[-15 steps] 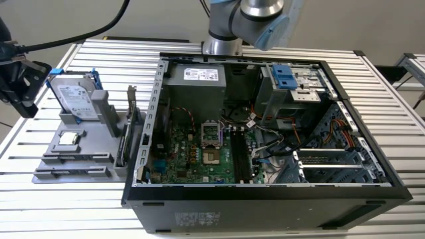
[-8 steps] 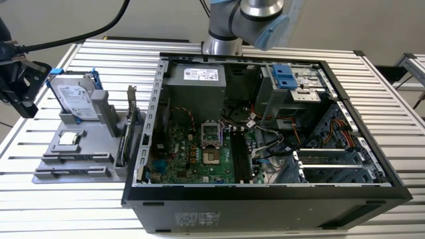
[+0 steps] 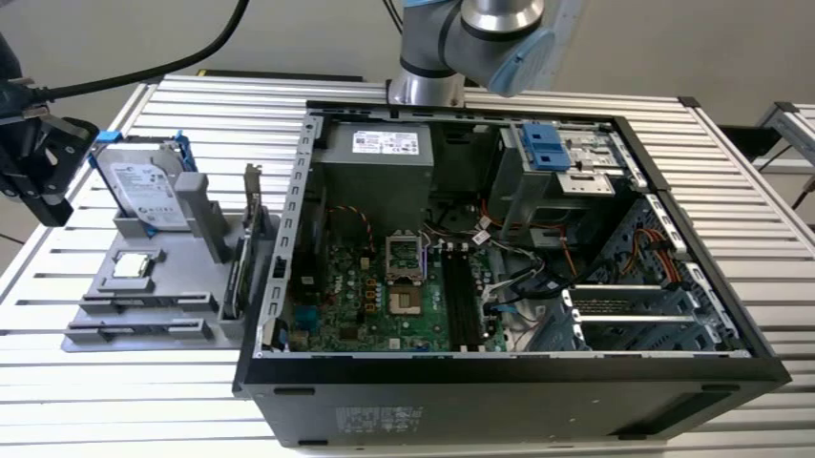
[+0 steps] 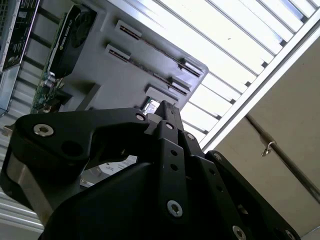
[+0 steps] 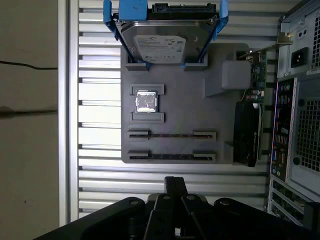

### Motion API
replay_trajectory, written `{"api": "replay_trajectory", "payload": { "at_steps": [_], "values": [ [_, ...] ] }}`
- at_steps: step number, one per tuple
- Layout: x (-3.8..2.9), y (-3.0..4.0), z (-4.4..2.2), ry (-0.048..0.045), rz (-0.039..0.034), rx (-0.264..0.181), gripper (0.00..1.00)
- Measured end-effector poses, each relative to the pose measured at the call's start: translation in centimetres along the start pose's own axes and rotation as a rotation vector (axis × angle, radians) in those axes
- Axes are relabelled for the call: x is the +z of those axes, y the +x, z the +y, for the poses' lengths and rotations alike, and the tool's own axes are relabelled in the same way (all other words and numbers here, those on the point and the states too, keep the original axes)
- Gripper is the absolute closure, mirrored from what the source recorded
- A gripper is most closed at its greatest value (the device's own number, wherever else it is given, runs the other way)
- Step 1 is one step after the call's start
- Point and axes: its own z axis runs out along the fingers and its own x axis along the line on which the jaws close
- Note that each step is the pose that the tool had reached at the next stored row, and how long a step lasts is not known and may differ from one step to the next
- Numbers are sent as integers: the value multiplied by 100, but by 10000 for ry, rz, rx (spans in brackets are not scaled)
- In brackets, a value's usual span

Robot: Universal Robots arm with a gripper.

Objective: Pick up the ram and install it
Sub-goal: 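Pick up the ram and move it above insertion slot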

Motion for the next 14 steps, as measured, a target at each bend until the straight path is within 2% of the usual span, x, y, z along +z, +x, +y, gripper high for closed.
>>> {"api": "replay_trajectory", "payload": {
  "at_steps": [14],
  "values": [
    [-1, 0, 1, 7, -2, -479, 100]
  ]
}}
